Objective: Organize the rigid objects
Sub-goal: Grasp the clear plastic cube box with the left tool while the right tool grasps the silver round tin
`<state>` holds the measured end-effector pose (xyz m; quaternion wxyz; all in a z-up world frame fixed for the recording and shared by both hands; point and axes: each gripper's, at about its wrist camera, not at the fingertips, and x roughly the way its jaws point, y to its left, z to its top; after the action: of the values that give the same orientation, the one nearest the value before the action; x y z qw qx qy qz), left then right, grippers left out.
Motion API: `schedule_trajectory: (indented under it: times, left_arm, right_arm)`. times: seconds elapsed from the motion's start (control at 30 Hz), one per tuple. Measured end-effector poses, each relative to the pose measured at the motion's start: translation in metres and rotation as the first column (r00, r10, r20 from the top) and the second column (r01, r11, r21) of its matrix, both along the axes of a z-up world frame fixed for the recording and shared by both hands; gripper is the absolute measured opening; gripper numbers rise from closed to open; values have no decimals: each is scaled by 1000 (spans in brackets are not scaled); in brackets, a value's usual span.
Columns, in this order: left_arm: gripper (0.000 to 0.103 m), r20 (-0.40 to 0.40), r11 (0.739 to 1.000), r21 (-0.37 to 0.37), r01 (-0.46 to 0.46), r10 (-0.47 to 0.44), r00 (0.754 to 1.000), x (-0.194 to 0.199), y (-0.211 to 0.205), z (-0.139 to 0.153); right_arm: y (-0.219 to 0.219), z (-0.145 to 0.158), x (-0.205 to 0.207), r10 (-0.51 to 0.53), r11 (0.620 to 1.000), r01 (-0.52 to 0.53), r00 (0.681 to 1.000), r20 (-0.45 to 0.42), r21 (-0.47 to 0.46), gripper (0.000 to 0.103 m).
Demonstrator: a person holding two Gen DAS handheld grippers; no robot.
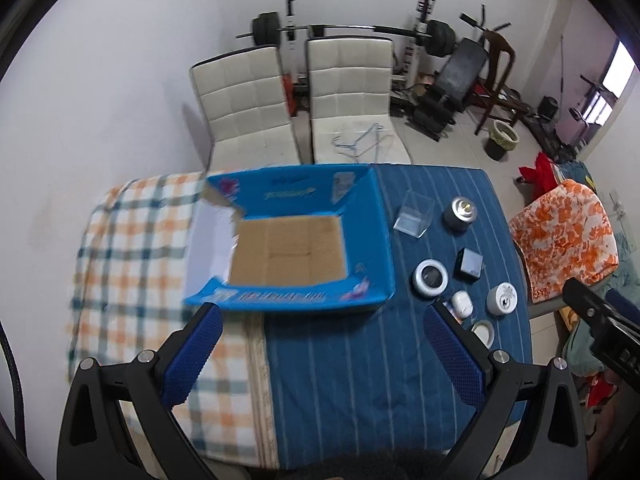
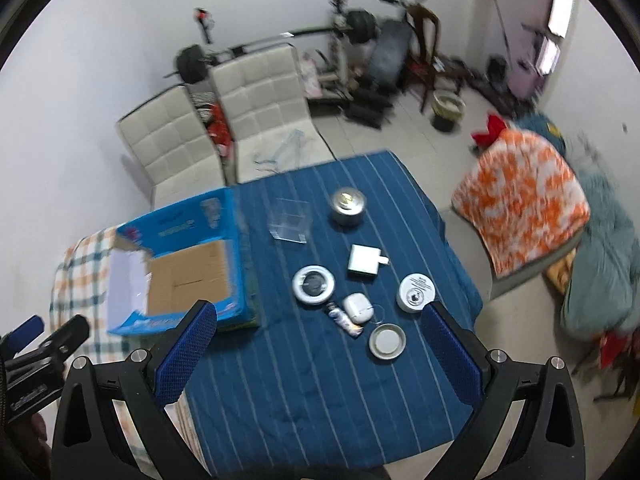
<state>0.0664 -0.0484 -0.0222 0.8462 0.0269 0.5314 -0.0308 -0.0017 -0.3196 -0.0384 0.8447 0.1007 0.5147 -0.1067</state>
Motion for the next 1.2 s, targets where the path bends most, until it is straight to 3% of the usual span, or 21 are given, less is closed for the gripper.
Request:
schedule_trajectory:
  times: [0.2,0.33,0.47,0.7,0.77,0.87,1.03,1.2]
  left_arm:
    - [103,-26,996,26,81,-80,996,86,-69,-52]
    - [103,-131,991,27,134,-129,983,152,-118,-112]
    - [103,-220,981,94,169,-145,965,204,-152,-174]
    - [103,-308,976,159,147,-93,947,247,-163,-233]
    - [103,-304,970,192,147,-83,949,251,-164,-239]
    - [103,-306,967,208,146,-77,949,258,-164,-244]
    - [103,-302,968,194,157,-93,949,260,-171,-238]
    - [103,-308,956,149,253,-199,930,261,-204,-239]
  right_arm:
    - [-80,-83,83,-86,994,93,990,-111,57,103]
    - [-121,-145,156,-77,988,101,979,-189,120,103]
    - [-139,-207,223,-50,986,89,963,-264,139,103]
    - [-134,-299,299,-9,989,69,915,-403,134,96]
    - [-131,-314,310,3,988,64,906,-422,142,95]
    - [-126,-337,322,33,987,42,889,-457,154,76]
    - [-134,-339,324,68,990,3,869,-490,144,74]
    - [-170,-335,306,68,990,4,856,-512,139,74]
